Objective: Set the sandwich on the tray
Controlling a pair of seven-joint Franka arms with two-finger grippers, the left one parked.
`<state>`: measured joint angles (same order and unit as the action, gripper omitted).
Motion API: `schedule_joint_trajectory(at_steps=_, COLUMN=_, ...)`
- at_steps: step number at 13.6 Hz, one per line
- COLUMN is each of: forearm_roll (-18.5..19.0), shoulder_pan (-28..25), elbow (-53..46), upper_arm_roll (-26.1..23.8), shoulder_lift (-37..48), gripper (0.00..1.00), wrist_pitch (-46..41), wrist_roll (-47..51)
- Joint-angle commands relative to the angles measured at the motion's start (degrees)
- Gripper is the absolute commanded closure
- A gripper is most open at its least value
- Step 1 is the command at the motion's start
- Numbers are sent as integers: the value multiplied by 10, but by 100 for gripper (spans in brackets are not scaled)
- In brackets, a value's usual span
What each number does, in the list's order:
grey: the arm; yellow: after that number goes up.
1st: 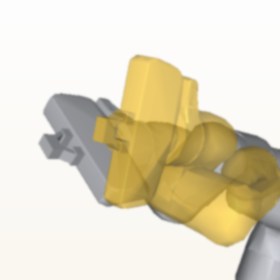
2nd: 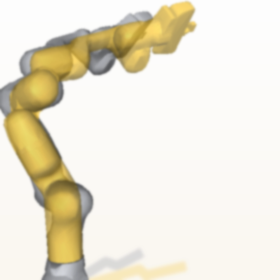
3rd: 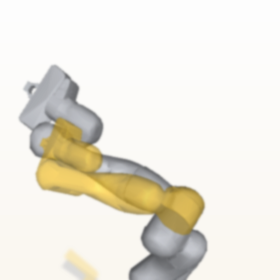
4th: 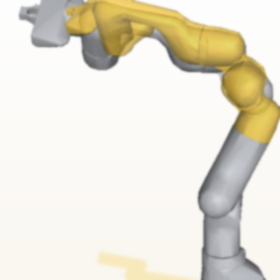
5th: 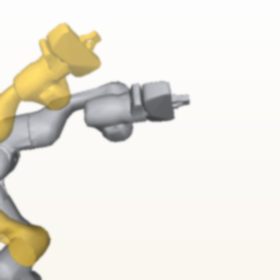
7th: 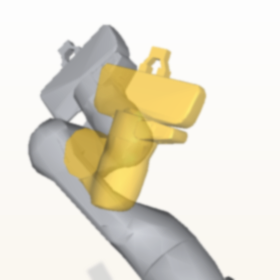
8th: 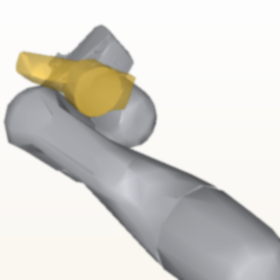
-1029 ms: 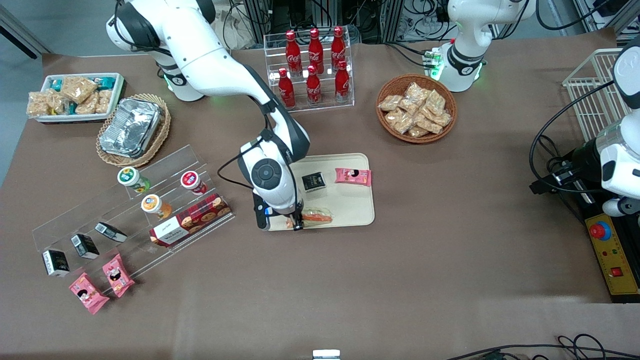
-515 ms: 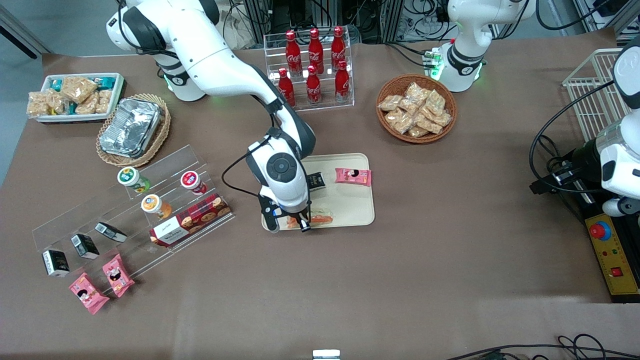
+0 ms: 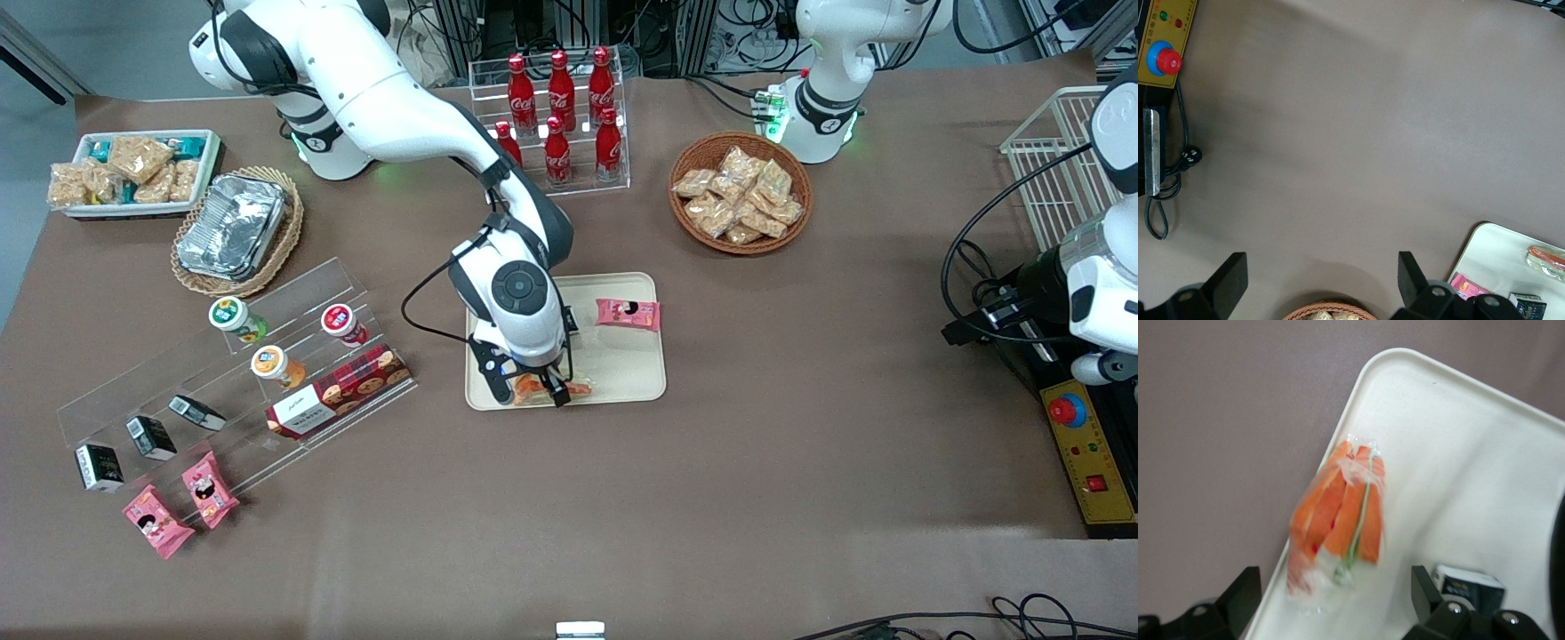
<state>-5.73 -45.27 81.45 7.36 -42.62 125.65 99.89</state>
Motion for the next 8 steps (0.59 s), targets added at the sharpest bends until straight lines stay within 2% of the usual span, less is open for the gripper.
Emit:
schedule_joint_trajectory(at_steps=1, forearm_roll=7, shoulder_pan=2, elbow=-1, upper_arm_roll=-5, shoulder_lift=39, gripper=0, wrist_pitch=-55, wrist_roll=-76)
schedule_joint_trajectory(at_steps=4, forearm_roll=-21, shoulder_pan=10, elbow=3, upper_arm_roll=-3, shoulder_lift=84, gripper=0, wrist_pitch=-111, wrist_roll=-159)
schedule_joint_trajectory(at_steps=8, forearm_roll=-23, shoulder_pan=11, elbow=16, upper_arm_roll=3, shoulder_lift=148, gripper=0, wrist_pitch=-171, wrist_roll=-302)
